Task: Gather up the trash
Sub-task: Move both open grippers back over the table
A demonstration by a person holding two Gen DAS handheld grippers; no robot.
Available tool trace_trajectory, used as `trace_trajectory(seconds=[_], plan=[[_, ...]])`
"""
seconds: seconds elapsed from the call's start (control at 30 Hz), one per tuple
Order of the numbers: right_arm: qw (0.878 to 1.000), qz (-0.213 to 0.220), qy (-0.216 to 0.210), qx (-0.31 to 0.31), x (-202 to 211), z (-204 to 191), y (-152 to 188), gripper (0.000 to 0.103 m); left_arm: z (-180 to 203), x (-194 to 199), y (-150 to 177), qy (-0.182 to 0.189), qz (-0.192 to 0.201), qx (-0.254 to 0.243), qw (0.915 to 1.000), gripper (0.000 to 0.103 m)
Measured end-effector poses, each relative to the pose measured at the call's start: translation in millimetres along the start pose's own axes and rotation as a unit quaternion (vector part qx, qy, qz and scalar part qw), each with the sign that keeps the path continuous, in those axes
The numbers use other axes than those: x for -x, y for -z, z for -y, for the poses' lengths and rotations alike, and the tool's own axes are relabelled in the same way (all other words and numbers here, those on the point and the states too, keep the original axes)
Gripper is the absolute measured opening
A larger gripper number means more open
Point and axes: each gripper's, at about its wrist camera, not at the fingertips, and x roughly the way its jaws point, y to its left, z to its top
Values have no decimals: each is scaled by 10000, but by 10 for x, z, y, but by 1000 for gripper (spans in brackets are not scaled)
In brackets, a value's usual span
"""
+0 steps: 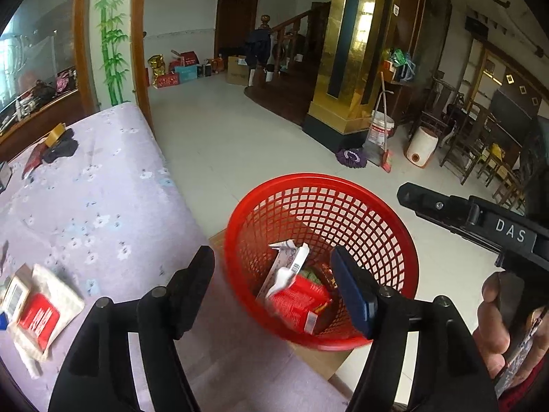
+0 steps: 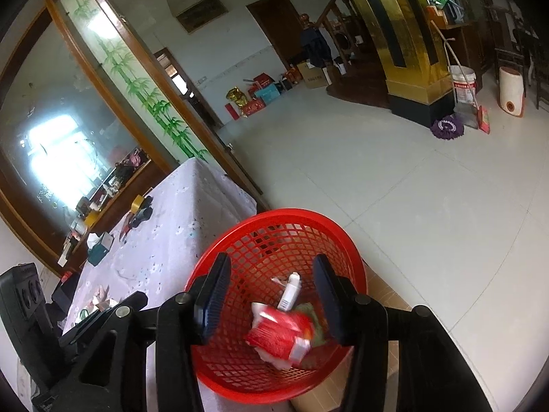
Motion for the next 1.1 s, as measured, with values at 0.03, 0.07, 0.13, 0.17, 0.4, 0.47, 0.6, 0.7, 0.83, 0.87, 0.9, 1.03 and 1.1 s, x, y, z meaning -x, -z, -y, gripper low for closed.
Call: trace_trajectory(seconds=[0.03, 0.07, 0.13, 0.17, 0.4, 0.47, 0.6, 0.7, 0.83, 0.87, 0.9, 1.03, 1.1], plan=[[10000, 21, -15, 31, 29, -24, 11, 54, -16, 44, 20, -52, 43, 4, 10000, 69], [10000, 30, -29, 55, 43, -39, 16, 54, -33, 97, 44, -109, 86, -3, 9999, 69], [9999, 14, -69, 133, 73, -112, 50, 54, -86, 245, 120, -235, 191, -22, 9995, 71], [9998, -3, -95, 153, 77, -140, 67, 54, -124, 329, 166, -304, 233, -17, 9993, 71], [9964, -324, -479, 626, 3, -659, 342, 55, -519, 822, 468, -630, 367, 265, 9970, 74], [9940, -451, -593, 801, -40, -848, 433, 55, -652, 937, 538, -745, 382, 370, 9958, 74], [9881, -608, -840, 1139, -91, -1184, 597, 55, -1052, 1295, 711, -1014, 482, 708, 9911, 74], [9826, -693, -1004, 1399, -109, -1446, 737, 55, -1382, 1582, 862, -1330, 547, 949, 9850, 76], [9755, -872, -1214, 1616, -158, -1718, 898, 56, -1875, 1935, 1100, -1847, 632, 1370, 9711, 78], [9743, -905, -1243, 1646, -166, -1748, 921, 56, -2036, 2033, 1181, -2011, 648, 1518, 9656, 78], [9726, -949, -1277, 1695, -182, -1813, 962, 56, -2167, 2108, 1250, -2137, 650, 1650, 9607, 79], [9672, -1045, -1354, 1876, -203, -2018, 1087, 56, -2706, 2342, 1494, -2519, 586, 2144, 9419, 80], [9652, -1065, -1363, 1960, -205, -2090, 1131, 56, -2987, 2417, 1591, -2871, 562, 2347, 9270, 82]])
